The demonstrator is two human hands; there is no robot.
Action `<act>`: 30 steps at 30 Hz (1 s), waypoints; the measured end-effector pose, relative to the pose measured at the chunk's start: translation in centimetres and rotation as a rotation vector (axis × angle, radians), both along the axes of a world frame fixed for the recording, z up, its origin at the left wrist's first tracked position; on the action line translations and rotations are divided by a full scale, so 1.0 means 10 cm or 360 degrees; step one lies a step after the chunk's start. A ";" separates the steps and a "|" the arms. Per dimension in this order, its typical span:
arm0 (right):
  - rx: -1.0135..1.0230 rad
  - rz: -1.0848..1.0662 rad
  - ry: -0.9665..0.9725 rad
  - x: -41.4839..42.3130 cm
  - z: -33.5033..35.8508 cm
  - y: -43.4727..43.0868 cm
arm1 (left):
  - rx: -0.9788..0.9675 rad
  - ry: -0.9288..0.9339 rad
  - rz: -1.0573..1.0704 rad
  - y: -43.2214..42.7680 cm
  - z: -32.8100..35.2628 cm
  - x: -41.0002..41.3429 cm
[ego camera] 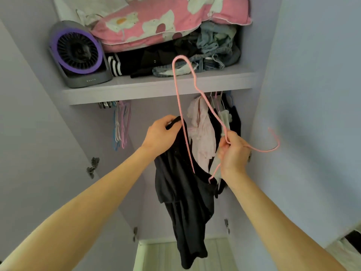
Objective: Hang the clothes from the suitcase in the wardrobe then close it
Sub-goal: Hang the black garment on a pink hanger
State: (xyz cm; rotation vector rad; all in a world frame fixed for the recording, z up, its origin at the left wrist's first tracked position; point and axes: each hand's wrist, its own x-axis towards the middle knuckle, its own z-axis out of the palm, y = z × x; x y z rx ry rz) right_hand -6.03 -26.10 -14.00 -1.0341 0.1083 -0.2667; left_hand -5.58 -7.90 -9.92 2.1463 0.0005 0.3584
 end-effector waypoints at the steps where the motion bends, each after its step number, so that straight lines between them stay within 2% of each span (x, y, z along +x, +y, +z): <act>1: -0.0080 0.0012 -0.0005 0.00 -0.06 0.00 | -0.0069 -0.0009 0.0041 0.07 0.03 0.01; 4: -0.0358 0.0135 0.0039 0.06 -0.20 -0.07 | -0.0210 -0.0025 0.0198 0.26 0.12 0.04; 8: -0.1179 0.0355 0.0037 0.18 -0.32 -0.25 | -0.0027 -0.0128 0.0451 0.54 0.28 0.02; 10: -0.1707 0.0544 0.0024 0.24 -0.35 -0.35 | 0.0220 -0.0133 0.0494 0.73 0.29 -0.01; 11: -0.1926 0.0628 0.0025 0.25 -0.33 -0.36 | 0.0472 -0.0093 0.0451 0.81 0.27 -0.03; 12: -0.2006 0.0649 -0.0005 0.26 -0.28 -0.34 | 0.0721 -0.0024 0.0365 0.84 0.23 -0.04; 14: -0.1858 0.0487 -0.0131 0.29 -0.10 -0.24 | 0.0970 0.0127 0.0197 0.77 0.12 -0.07; 16: -0.1761 0.0334 -0.0343 0.35 0.17 -0.10 | 0.0953 0.0200 0.0172 0.66 0.07 -0.10; 18: -0.2022 0.0518 -0.0403 0.39 0.39 0.02 | 0.0836 0.0199 0.0203 0.60 0.09 -0.10; 20: -0.2479 0.0900 -0.0289 0.38 0.48 0.10 | 0.0612 0.0207 0.0266 0.60 0.13 -0.10; 22: -0.2637 0.1122 -0.0244 0.36 0.52 0.17 | 0.0609 0.0284 0.0260 0.65 0.14 -0.10; 24: -0.2403 0.1009 -0.0275 0.35 0.60 0.22 | 0.0704 0.0461 0.0088 0.69 0.12 -0.12; 26: -0.2219 0.0733 -0.0340 0.41 0.69 0.25 | 0.0532 0.0632 -0.0100 0.73 0.12 -0.19; 28: -0.2235 0.0592 -0.0383 0.45 0.74 0.26 | 0.0272 0.0673 -0.0168 0.81 0.13 -0.24; 30: -0.2257 0.0541 -0.0394 0.45 0.72 0.27 | 0.0255 0.0648 -0.0212 0.88 0.15 -0.29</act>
